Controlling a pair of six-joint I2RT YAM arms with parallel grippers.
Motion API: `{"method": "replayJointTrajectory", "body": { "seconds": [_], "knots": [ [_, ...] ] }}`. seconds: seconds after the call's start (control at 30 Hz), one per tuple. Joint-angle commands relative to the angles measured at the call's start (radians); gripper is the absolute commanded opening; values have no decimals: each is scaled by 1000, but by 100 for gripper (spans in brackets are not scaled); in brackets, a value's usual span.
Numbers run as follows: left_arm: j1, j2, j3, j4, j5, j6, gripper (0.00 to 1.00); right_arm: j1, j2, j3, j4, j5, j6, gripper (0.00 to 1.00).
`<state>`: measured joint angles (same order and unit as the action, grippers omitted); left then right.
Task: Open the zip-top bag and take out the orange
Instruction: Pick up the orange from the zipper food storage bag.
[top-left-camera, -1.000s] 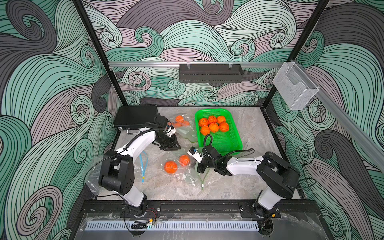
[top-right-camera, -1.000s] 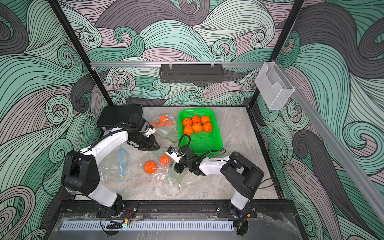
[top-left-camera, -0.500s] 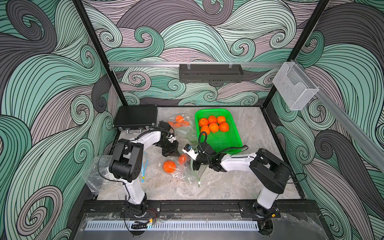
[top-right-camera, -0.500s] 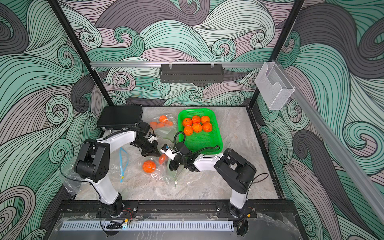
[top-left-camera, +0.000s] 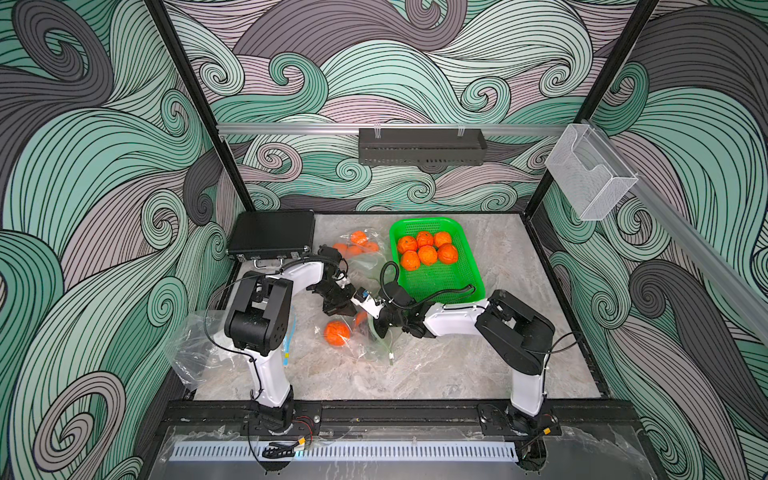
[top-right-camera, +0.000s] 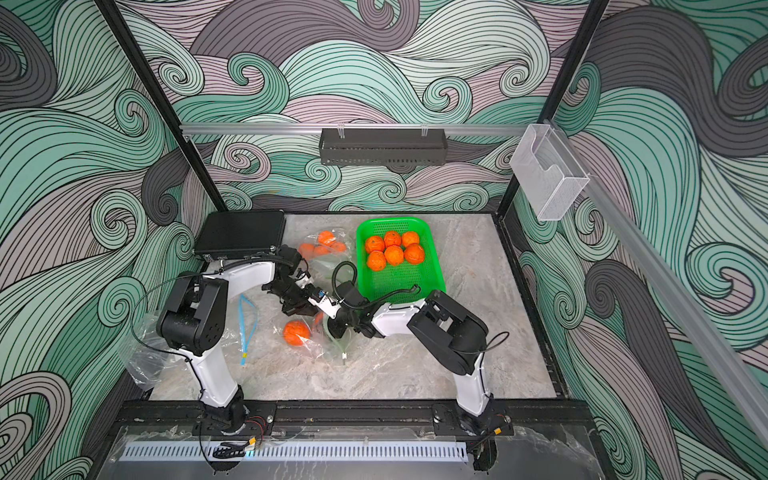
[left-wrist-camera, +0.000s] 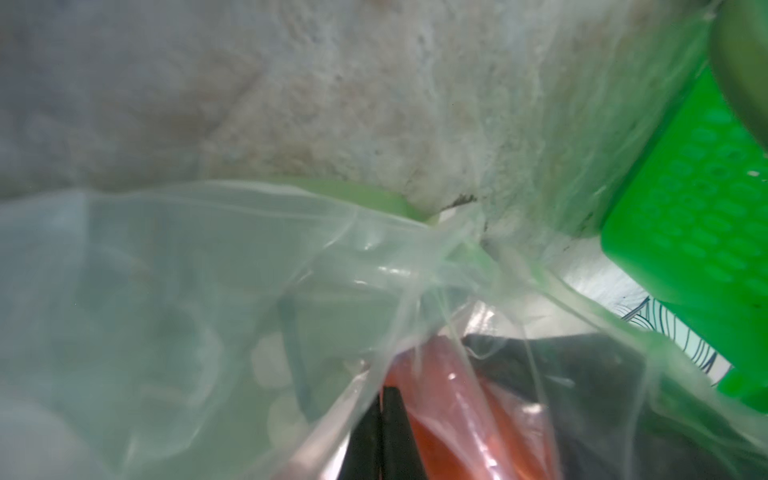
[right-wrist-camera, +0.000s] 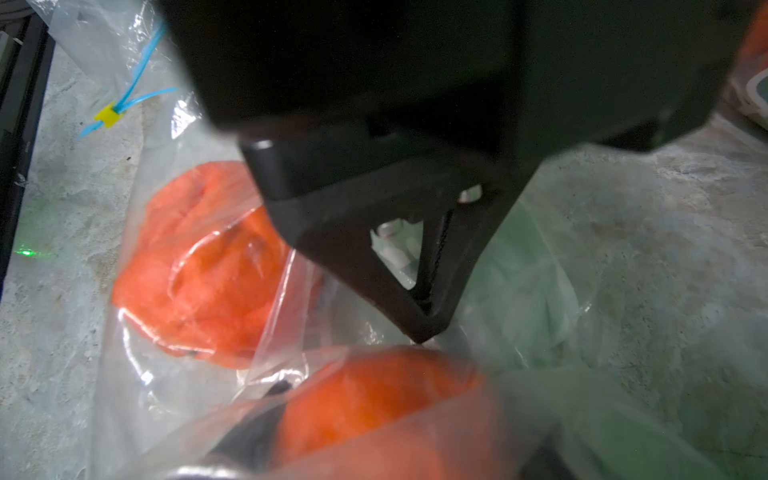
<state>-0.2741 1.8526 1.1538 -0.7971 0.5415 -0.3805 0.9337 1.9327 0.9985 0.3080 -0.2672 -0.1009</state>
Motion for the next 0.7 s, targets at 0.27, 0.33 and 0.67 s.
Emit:
{"method": "replayJointTrajectory", "body": {
  "seconds": [0.27,0.33,0.67],
  "knots": [
    [-14,61,53,-159,-104,69,0,4,-215,-111,-152,19,-10,68],
    [-13,65,56,-160,-113,68,0,-5,-265,-143,-160,18,-6,68],
    [-8,35,57,-156,-152,53,0,-69,-518,-228,-275,29,23,67]
  ]
}}
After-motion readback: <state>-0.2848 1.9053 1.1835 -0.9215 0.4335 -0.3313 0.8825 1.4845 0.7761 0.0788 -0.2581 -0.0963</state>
